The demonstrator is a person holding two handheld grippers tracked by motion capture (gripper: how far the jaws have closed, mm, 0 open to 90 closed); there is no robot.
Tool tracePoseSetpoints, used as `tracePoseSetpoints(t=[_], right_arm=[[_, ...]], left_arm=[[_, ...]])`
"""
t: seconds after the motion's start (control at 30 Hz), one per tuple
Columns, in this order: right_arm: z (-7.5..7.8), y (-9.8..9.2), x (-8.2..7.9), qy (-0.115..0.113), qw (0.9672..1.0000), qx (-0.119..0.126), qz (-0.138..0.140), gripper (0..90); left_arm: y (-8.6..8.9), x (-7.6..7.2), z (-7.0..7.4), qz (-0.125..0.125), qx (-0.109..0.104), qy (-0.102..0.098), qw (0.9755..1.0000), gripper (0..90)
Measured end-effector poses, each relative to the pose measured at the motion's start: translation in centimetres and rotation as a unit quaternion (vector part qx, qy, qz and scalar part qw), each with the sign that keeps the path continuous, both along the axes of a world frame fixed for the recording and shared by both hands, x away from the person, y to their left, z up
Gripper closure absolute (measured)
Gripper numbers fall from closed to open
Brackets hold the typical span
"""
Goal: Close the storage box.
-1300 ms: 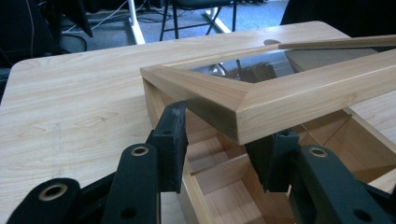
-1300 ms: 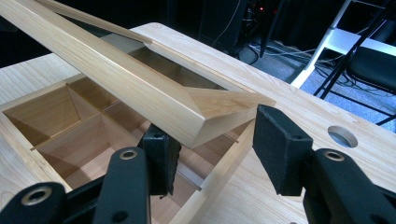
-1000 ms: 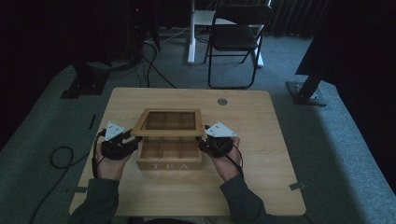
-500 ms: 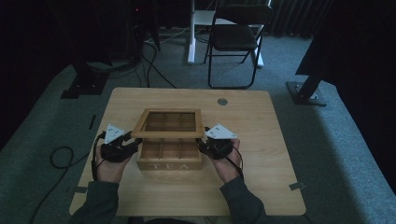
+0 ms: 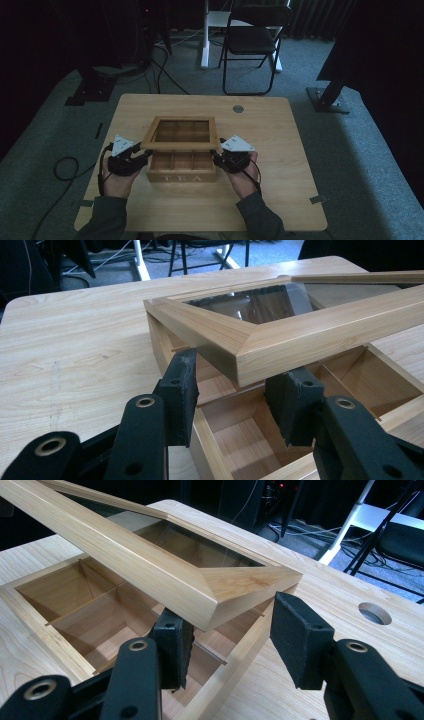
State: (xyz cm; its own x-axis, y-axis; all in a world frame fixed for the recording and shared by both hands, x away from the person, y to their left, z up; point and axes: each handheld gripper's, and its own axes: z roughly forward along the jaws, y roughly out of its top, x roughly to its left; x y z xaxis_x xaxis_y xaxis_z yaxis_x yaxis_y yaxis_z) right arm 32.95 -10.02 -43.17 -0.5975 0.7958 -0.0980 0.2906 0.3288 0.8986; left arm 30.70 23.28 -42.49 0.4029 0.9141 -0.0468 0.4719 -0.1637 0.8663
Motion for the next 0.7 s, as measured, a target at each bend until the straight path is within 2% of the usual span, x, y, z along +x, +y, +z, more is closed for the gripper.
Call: tracePoseSetpoints(t=[0.7], right_arm=[[-0.97,-0.3,-0.73,0.008,1.0,0.004,0.001,51.1]], left_arm=[[0.0,-0.69,-0.93,-0.002,-0.001,0.009,1.0,56.6]])
